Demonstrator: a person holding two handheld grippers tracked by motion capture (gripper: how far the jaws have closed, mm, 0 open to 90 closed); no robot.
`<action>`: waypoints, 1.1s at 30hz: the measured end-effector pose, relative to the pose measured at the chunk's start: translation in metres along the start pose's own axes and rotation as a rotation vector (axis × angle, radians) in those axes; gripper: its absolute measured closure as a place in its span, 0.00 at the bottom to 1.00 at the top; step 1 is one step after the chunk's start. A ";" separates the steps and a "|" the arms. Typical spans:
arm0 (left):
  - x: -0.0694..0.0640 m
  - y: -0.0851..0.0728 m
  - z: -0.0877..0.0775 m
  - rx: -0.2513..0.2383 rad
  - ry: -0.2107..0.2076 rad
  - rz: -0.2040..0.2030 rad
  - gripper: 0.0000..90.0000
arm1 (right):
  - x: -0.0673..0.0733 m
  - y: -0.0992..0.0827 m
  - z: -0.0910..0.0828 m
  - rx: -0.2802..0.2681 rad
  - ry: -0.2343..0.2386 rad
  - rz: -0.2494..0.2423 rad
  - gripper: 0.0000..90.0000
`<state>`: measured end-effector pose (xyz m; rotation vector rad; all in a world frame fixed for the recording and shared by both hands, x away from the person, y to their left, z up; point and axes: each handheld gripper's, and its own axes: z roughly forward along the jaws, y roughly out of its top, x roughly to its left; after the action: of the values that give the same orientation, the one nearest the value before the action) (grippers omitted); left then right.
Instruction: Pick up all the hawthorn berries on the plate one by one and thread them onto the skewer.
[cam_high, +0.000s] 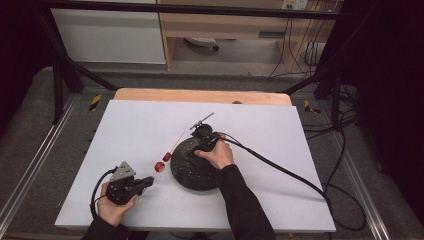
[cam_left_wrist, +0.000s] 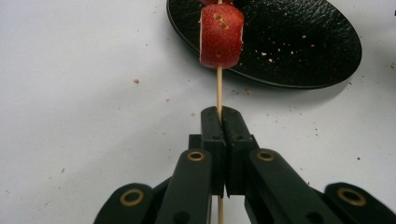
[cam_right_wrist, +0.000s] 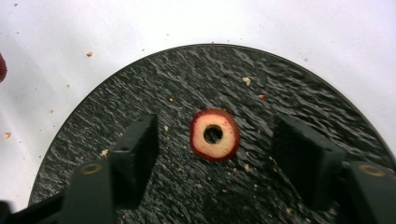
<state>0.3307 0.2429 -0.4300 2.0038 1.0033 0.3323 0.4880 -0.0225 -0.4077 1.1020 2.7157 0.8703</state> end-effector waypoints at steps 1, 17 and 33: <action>0.000 0.000 0.000 0.000 0.001 -0.001 0.98 | 0.000 0.000 0.001 0.006 -0.001 -0.004 0.43; 0.000 0.000 0.001 0.000 -0.002 -0.007 0.98 | -0.003 0.005 0.010 0.060 0.010 0.010 0.64; 0.000 0.000 0.001 0.001 -0.001 -0.007 0.98 | -0.005 0.006 0.010 0.073 0.020 0.043 0.70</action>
<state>0.3311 0.2429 -0.4308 2.0004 1.0093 0.3270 0.4979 -0.0179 -0.4136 1.1755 2.7705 0.7985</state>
